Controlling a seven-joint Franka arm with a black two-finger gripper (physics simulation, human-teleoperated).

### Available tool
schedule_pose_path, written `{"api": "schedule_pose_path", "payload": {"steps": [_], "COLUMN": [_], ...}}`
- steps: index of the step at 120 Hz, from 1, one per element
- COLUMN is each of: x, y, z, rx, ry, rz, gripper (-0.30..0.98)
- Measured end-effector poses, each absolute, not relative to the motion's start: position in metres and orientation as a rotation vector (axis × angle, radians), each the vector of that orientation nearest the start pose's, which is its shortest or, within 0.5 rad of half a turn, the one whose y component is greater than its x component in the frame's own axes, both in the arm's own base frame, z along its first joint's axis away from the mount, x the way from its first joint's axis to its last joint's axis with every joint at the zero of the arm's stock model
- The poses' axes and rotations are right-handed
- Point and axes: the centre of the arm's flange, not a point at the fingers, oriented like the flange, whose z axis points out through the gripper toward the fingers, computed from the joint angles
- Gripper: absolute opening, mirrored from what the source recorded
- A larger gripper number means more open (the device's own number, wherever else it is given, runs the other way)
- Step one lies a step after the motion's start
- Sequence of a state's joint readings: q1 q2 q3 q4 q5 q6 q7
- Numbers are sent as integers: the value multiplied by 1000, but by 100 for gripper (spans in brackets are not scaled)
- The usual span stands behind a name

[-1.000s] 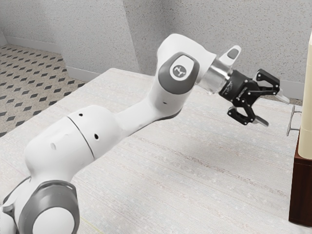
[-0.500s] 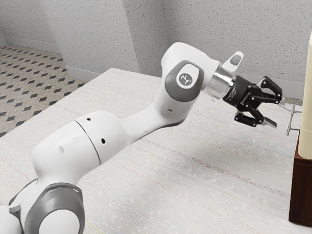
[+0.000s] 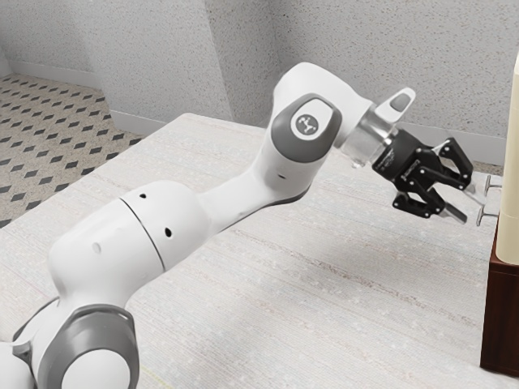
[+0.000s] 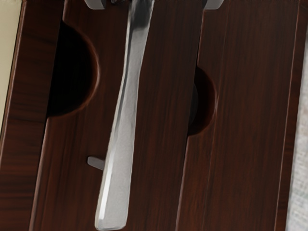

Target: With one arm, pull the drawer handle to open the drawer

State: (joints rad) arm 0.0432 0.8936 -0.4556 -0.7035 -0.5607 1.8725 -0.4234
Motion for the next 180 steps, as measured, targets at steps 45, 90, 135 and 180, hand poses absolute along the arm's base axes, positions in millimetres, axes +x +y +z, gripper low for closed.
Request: {"api": "schedule_pose_path", "payload": {"steps": [45, 90, 135, 180], "x": [781, 791, 788, 787], "y": [-156, -164, -176, -179], "z": [521, 509, 507, 494], "rx": [2150, 2115, 2115, 2145], "ry": [398, 424, 395, 398], "rz": [93, 175, 163, 133], "gripper": [19, 17, 13, 4]}}
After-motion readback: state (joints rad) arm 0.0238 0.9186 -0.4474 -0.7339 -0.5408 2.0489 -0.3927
